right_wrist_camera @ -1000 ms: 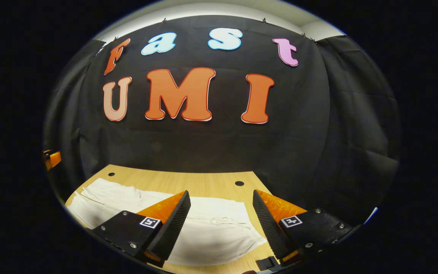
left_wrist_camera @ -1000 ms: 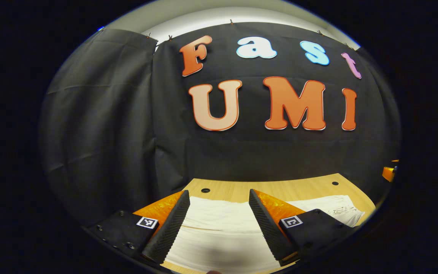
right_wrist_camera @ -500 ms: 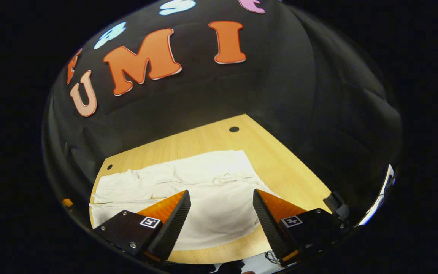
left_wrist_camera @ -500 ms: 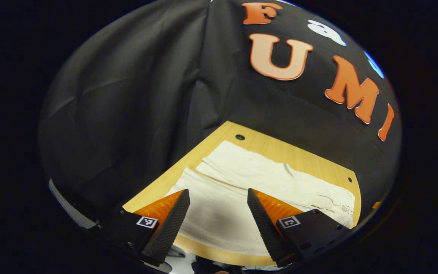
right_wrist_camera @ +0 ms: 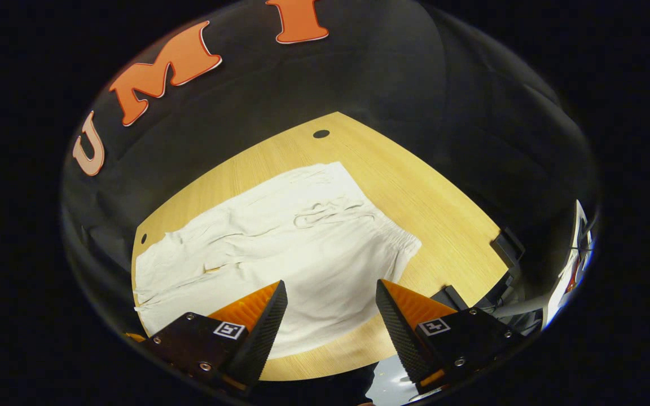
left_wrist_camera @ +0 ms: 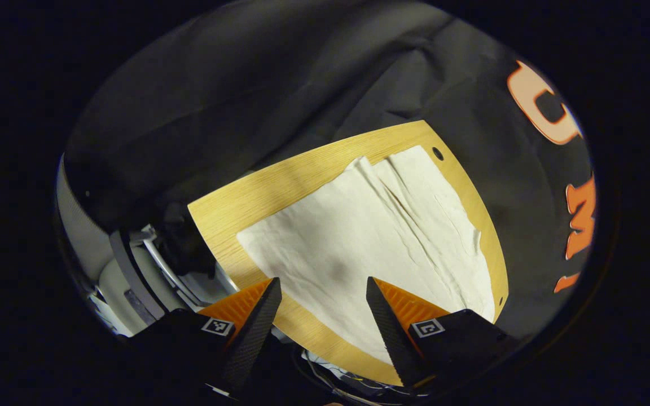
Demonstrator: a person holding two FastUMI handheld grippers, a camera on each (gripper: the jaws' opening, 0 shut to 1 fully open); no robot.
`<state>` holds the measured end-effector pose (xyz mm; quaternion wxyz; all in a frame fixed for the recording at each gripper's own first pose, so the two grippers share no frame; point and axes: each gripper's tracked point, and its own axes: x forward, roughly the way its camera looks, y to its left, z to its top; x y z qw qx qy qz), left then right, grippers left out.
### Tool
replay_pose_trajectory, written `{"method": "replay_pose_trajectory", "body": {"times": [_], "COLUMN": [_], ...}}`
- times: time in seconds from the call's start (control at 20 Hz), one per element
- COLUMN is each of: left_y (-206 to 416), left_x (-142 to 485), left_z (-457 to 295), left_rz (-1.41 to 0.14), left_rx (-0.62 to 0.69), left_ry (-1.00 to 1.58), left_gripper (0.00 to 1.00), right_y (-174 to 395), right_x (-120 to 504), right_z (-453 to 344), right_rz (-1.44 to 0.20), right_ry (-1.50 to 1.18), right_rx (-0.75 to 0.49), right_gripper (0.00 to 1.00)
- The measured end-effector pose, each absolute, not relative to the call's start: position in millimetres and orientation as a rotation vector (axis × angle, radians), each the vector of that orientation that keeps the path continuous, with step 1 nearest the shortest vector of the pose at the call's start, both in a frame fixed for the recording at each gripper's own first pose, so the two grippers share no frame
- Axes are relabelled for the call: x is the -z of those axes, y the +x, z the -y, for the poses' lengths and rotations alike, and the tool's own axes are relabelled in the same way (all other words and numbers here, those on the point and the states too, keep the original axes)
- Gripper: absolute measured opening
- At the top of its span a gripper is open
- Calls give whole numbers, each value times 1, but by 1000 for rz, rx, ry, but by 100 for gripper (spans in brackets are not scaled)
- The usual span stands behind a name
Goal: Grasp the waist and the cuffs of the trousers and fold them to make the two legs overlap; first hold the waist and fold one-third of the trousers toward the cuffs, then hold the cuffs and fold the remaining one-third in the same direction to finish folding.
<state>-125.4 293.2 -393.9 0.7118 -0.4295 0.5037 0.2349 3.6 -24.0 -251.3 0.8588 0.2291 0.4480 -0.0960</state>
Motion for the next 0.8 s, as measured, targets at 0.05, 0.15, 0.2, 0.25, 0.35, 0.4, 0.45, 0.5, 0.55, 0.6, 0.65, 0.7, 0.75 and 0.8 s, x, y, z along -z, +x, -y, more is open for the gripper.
{"method": "replay_pose_trajectory", "body": {"times": [0.05, 0.15, 0.2, 0.25, 0.35, 0.4, 0.45, 0.5, 0.55, 0.6, 0.65, 0.7, 0.75, 0.8], "left_y": [-127, -133, -131, -127, -127, -126, -120, -114, -109, -104, -102, -95, -90, -85], "left_x": [404, 422, 427, 430, 439, 439, 441, 442, 446, 447, 449, 452, 456, 458], "left_z": [-295, -302, -307, -309, -315, -316, -317, -321, -320, -323, -321, -322, -321, -320], "left_rz": [-1117, -1156, -1157, -1152, -1167, -1174, -1147, -1133, -1122, -1121, -1130, -1118, -1112, -1097], "left_rx": [-523, -533, -546, -537, -540, -534, -535, -537, -546, -557, -564, -557, -555, -550], "left_ry": [-985, -1029, -1054, -1076, -1084, -1103, -1132, -1156, -1172, -1173, -1163, -1146, -1120, -1104], "left_gripper": [100, 98, 100, 100, 100, 97, 93, 87, 84, 80, 72, 66, 59, 48], "right_y": [2, -2, -4, -5, -8, -9, -11, -12, -15, -15, -14, -12, -11, -11], "right_x": [254, 264, 267, 268, 271, 273, 275, 276, 279, 283, 287, 293, 299, 306], "right_z": [21, 16, 12, 10, 7, 6, 6, 5, 7, 6, 9, 15, 22, 30], "right_rz": [-949, -979, -987, -990, -999, -1000, -1006, -1010, -1020, -1030, -1039, -1042, -1049, -1061], "right_ry": [492, 515, 529, 541, 553, 561, 569, 578, 586, 600, 609, 614, 615, 617], "right_rx": [206, 226, 233, 242, 261, 264, 277, 280, 291, 292, 296, 300, 306, 312], "right_gripper": [95, 95, 95, 95, 95, 95, 95, 95, 94, 95, 94, 95, 95, 95]}}
